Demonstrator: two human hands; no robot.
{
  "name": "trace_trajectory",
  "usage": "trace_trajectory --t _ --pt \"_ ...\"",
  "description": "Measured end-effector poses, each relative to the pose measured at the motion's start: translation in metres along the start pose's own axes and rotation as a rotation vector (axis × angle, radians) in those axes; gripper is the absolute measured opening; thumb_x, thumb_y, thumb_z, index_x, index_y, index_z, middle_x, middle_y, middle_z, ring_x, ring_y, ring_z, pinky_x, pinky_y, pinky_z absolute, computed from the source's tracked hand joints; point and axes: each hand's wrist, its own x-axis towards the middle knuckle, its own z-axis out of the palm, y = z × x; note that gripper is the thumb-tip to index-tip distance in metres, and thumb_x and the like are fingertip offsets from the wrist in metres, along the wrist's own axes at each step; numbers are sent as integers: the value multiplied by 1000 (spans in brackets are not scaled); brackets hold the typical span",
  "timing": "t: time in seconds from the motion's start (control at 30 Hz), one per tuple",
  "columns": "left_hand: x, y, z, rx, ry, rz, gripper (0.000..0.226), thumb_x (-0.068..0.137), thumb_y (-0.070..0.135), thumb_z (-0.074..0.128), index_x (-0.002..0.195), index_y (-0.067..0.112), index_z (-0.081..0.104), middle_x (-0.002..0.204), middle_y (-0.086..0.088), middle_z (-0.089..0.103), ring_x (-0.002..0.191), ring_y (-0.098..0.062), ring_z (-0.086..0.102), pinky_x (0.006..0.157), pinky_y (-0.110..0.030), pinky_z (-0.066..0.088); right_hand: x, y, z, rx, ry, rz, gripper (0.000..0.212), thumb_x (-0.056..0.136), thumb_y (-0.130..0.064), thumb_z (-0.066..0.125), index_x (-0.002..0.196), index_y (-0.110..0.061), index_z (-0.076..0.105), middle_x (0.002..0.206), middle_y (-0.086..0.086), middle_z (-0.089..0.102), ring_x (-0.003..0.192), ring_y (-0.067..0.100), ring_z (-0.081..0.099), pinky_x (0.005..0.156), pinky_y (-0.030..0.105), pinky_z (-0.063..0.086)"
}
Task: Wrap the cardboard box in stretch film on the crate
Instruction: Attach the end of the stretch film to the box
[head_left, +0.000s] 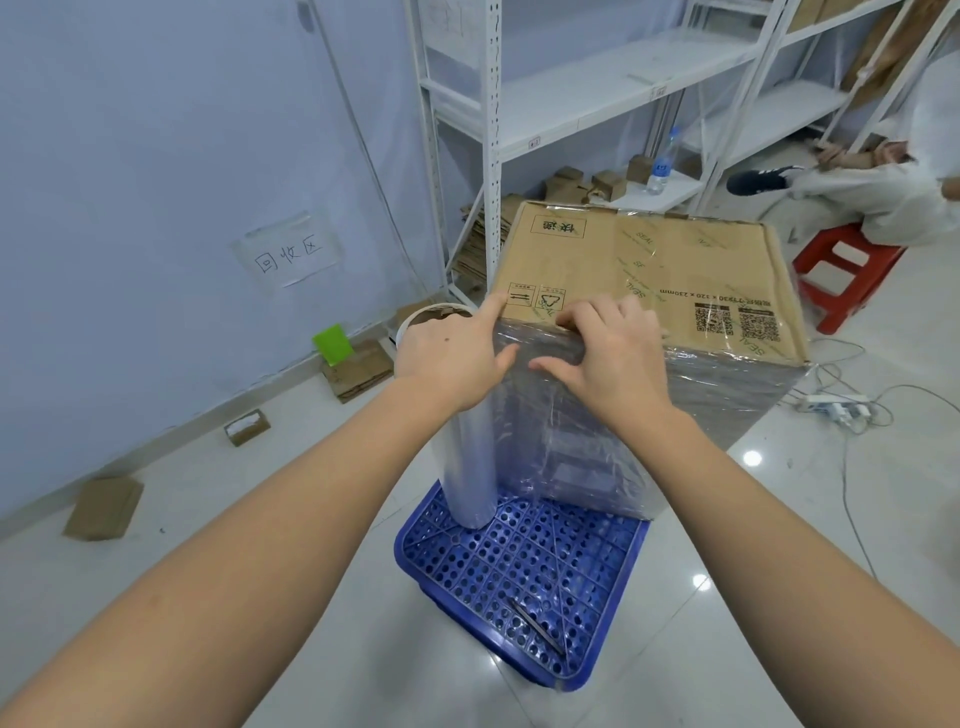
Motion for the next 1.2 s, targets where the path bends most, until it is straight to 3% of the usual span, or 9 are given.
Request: trace_trajectory --t 0.2,0.33,0.4,0.43,0.5,0.6,0.8,1.03,1.2 --pt "4 -26 -7 -97 -108 240 95 93 66 56 164 31 4 106 -7 69 98 -30 66 75 -38 48 4 -3 3 -23 50 41 26 79 -38 77 86 -20 60 92 -1 60 83 25 46 70 35 31" --pt "-1 -65 -22 -56 -208 420 121 81 45 82 163 34 -8 96 0 57 91 -22 54 84 -37 46 5 -7 1 -64 2 67 28 80 -40 76 89 -19 60 95 0 59 86 25 46 71 35 30" --pt "-1 -82 -20 -40 -243 450 108 77 37 89 156 27 17 104 0 59 103 -24 56 95 -40 46 8 -11 -2 -70 -43 95 27 82 -40 75 91 -20 60 98 0 58 90 25 45 74 37 34" --pt "0 -90 -17 -9 -235 482 82 77 39 89 138 21 36 97 1 59 108 -26 57 102 -39 42 10 -15 -4 -75 -76 113 27 83 -41 74 92 -20 59 99 0 57 93 25 45 76 38 35" --pt "5 -102 -14 83 -234 550 52 82 47 83 99 21 41 70 10 46 111 -27 58 111 -34 32 15 -24 -10 -133 -135 142 28 84 -39 72 99 -20 58 104 1 56 98 27 45 78 39 35" --pt "17 -113 -15 132 -233 678 51 85 59 74 92 25 37 69 9 45 112 -29 58 103 -29 32 21 -41 -13 -298 -226 137 40 84 -30 67 118 -19 50 115 6 50 105 30 44 82 42 38" --pt "46 -114 -9 257 -115 990 51 89 69 61 91 25 37 83 1 64 85 -25 62 94 -36 43 23 -66 18 -417 -250 273 101 57 -62 81 136 -16 39 134 10 42 122 33 41 107 51 31" --pt "68 -112 -14 236 -283 1109 48 83 51 78 105 23 46 87 6 59 106 -23 54 89 -30 39 16 -63 27 -434 -119 289 99 58 -50 87 142 -20 44 136 9 48 123 30 44 105 45 29" --pt "68 -114 -21 310 -273 1116 52 89 61 69 100 20 40 71 7 45 81 -23 53 74 -38 49 14 -66 30 -401 -107 301 96 57 -49 87 139 -21 47 136 8 49 121 31 44 104 45 27"
